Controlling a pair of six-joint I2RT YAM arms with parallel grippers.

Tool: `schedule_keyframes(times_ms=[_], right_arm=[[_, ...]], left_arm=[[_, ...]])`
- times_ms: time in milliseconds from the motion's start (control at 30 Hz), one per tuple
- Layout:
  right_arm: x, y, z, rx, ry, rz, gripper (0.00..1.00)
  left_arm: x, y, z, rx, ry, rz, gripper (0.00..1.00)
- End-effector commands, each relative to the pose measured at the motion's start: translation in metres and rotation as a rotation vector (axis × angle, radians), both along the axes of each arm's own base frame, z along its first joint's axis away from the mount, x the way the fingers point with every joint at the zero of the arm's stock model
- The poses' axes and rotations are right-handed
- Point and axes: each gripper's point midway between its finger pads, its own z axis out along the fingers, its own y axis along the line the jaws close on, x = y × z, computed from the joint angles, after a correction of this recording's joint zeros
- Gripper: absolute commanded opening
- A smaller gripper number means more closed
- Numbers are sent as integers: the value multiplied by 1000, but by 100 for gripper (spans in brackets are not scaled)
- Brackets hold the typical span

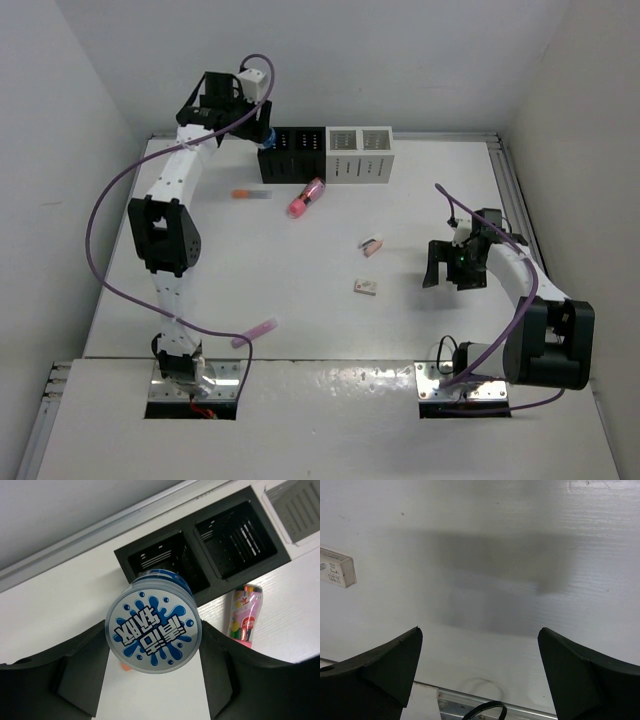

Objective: Sort the stationery into containers
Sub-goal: Place the stationery into the container

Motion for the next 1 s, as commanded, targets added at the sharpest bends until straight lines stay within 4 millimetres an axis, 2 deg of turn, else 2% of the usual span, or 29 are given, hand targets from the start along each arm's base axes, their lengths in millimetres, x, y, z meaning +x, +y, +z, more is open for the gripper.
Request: schedule_keyframes(times_ms=[0, 267, 333, 833, 967], right_arm=[[8, 0, 6, -6, -38, -7, 96], [6, -1, 3, -8, -28, -11, 96], [5, -1, 2, -9, -29, -13, 96], [9, 2, 1, 11, -3, -16, 96], [9, 2, 1, 9, -4, -11, 96]], left_arm=[[16, -10, 44, -62, -159, -20, 0], [26, -25, 21, -41, -148, -38, 0], [30, -24, 12, -34, -139, -34, 0], [41, -25, -15, 6, -123, -48, 0], [44, -26, -31, 37, -94, -51, 0]])
